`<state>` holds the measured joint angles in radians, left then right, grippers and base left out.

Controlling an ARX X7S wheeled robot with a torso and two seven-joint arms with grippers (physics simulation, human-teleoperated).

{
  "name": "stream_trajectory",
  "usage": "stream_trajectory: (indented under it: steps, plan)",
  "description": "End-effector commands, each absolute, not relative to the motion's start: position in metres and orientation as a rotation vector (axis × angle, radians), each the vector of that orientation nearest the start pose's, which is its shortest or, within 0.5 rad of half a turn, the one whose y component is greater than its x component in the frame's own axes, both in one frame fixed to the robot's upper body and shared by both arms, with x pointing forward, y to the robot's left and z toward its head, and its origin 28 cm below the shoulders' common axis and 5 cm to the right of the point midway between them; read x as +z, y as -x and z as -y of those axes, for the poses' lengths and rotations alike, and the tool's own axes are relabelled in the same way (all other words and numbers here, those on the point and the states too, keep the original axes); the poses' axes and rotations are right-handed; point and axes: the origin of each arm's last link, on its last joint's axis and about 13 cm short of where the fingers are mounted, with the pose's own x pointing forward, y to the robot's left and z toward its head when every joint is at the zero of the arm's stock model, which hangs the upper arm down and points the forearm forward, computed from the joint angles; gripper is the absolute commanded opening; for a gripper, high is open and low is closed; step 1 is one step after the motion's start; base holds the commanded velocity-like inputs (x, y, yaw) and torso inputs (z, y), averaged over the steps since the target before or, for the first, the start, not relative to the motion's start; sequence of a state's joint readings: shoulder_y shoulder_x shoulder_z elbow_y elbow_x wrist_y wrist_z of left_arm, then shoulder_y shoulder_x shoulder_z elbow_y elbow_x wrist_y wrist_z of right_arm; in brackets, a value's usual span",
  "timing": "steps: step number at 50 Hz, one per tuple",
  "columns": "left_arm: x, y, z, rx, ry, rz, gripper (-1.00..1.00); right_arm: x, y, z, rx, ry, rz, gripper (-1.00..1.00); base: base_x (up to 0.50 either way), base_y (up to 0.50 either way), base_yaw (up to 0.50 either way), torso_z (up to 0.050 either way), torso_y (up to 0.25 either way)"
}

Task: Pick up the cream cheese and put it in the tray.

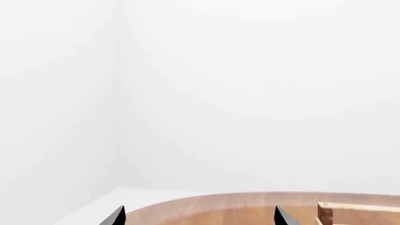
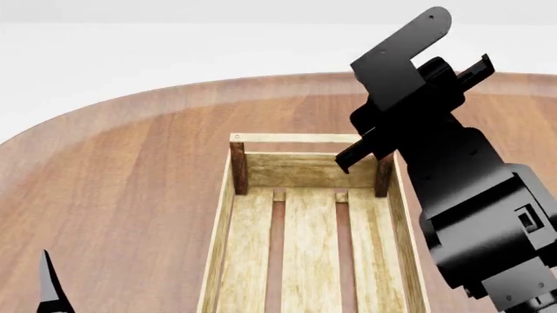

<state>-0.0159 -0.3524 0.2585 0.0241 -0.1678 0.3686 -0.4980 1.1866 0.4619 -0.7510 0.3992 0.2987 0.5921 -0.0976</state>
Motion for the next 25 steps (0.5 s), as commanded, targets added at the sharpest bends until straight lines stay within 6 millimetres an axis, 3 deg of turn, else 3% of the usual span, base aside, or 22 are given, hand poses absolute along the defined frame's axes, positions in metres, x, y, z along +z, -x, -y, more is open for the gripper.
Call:
stream_trajectory:
  steps: [1,25]
  plan:
    - [0.046,-0.209,-0.236,0.214,-0.040,0.385,1.00,0.237,-0.391,0.161,0.368,0.642,-0.155,-1.00,0.00,0.00,0.00,0.000,0.000]
    - [0.049,-0.203,-0.235,0.252,-0.086,0.463,1.00,0.225,-0.389,0.160,0.405,0.707,-0.222,-1.00,0.00,0.00,0.00,0.000,0.001]
